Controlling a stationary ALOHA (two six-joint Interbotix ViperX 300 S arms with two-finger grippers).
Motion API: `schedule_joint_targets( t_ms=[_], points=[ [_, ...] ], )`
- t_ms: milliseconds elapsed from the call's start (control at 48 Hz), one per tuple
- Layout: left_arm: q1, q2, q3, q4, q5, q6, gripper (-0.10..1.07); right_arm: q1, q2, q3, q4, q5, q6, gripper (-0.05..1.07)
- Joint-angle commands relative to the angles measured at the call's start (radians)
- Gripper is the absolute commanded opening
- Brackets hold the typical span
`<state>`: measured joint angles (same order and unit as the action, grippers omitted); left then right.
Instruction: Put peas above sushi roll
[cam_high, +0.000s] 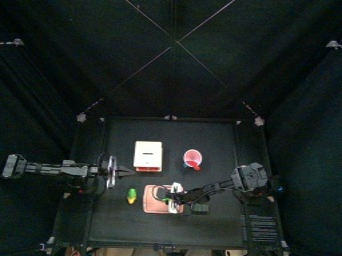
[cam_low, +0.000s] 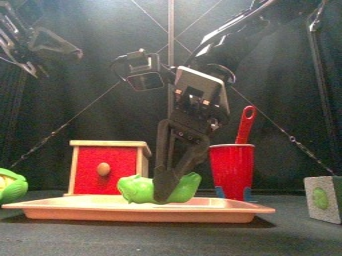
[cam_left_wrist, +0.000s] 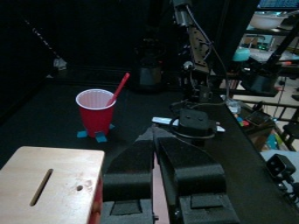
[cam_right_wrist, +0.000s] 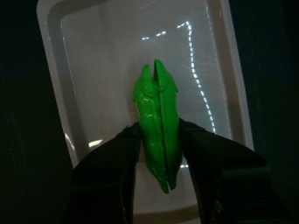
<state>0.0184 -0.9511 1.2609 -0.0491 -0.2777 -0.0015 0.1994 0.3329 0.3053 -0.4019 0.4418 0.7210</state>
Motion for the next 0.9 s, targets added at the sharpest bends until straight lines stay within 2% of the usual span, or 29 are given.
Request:
schedule_joint_targets(
  t_ms=[0, 312, 583, 875],
  points=[
    [0.003, 0.005, -0.012, -0.002, -0.009, 0.0, 0.42, -0.002, -0.06, -0.018, -0.002, 0.002, -0.003, 0.64],
    [0.003, 0.006, -0.011, -0.002, -0.009, 0.0, 0.42, 0.003, -0.195, 0.063, -0.032, 0.106, -0.005, 0.64],
    [0.005, 0.005, -0.009, -0.002, -0.011, 0.0, 0.42, 0.003, -0.354, 0.23, -0.048, 0.156, -0.002, 0.64],
    [0.018, 0.005, -0.008, -0.002, -0.009, 0.0, 0.42, 0.003, -0.518, 0.403, -0.049, 0.149, -0.002, 0.64]
  ],
)
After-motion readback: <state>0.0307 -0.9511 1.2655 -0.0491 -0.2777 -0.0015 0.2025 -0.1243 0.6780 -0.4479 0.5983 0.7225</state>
